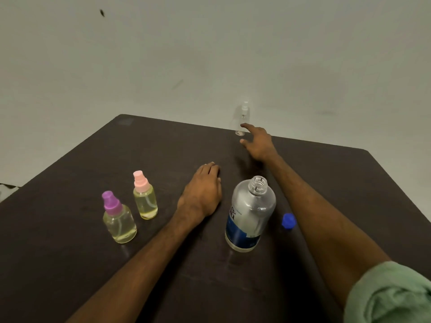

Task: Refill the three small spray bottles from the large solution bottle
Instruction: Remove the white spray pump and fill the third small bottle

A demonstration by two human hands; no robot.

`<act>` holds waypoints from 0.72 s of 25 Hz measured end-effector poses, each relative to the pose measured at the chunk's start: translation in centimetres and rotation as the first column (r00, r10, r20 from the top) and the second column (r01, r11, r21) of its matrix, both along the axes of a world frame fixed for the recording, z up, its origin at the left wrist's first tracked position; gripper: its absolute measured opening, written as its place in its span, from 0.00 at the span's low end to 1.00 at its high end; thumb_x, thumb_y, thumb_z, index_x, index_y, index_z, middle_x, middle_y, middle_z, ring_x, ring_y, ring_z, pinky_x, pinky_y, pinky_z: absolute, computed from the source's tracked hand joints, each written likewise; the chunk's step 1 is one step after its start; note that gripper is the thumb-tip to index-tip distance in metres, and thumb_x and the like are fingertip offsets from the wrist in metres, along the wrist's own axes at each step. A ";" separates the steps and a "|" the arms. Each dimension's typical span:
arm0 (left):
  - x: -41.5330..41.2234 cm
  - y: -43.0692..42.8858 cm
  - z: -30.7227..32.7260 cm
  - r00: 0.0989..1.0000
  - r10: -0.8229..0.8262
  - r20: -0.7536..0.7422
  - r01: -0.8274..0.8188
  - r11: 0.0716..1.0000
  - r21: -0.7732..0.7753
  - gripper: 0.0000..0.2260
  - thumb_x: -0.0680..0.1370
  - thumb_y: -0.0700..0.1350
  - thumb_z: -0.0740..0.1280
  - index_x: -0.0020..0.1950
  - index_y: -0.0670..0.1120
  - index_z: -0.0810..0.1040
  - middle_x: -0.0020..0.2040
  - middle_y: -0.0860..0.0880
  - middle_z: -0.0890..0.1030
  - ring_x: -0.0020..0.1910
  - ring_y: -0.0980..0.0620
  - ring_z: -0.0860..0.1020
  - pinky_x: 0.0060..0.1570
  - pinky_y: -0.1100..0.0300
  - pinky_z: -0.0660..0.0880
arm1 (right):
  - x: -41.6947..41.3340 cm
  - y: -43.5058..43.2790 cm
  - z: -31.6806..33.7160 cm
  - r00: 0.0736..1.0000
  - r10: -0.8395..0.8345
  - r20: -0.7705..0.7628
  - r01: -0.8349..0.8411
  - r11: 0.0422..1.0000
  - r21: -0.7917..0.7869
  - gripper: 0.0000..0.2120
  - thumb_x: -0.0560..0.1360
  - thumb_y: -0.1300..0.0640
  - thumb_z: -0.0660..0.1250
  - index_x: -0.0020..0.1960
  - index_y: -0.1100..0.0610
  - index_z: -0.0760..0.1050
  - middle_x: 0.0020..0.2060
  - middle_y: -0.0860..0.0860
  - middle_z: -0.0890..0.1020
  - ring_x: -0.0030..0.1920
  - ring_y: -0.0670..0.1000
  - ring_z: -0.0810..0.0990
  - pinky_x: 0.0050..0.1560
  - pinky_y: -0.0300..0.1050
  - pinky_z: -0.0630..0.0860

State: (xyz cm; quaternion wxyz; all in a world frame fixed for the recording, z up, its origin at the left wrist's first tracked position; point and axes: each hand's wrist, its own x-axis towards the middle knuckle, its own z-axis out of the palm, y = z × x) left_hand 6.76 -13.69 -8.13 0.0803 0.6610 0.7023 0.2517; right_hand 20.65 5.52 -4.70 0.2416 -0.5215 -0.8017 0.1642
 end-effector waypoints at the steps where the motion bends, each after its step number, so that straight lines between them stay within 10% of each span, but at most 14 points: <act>1: 0.0 0.0 -0.1 1.000 -0.002 0.003 0.002 1.000 0.009 0.20 0.85 0.46 0.55 0.76 0.44 0.64 0.78 0.45 0.63 0.78 0.49 0.59 0.75 0.55 0.57 | -0.6 0.8 -0.5 0.999 0.011 0.039 -0.011 1.000 0.005 0.26 0.78 0.52 0.66 0.74 0.44 0.65 0.69 0.61 0.70 0.70 0.63 0.65 0.72 0.56 0.62; 9: -0.1 0.2 -0.7 1.000 -0.005 -0.007 0.005 0.999 0.044 0.20 0.85 0.46 0.54 0.78 0.45 0.62 0.79 0.46 0.61 0.78 0.51 0.57 0.77 0.57 0.56 | -4.0 3.3 -1.5 0.939 -0.098 0.329 0.047 0.986 0.161 0.28 0.80 0.46 0.62 0.76 0.45 0.56 0.71 0.59 0.62 0.67 0.62 0.67 0.61 0.61 0.72; 18: -0.2 -0.1 -0.2 1.000 0.001 0.023 -0.002 0.999 0.032 0.19 0.84 0.47 0.56 0.75 0.45 0.66 0.76 0.46 0.66 0.76 0.51 0.61 0.75 0.56 0.61 | -2.8 -1.5 1.6 0.997 -0.038 -0.068 0.059 0.939 0.338 0.10 0.79 0.52 0.64 0.56 0.53 0.66 0.51 0.55 0.77 0.44 0.54 0.77 0.44 0.53 0.78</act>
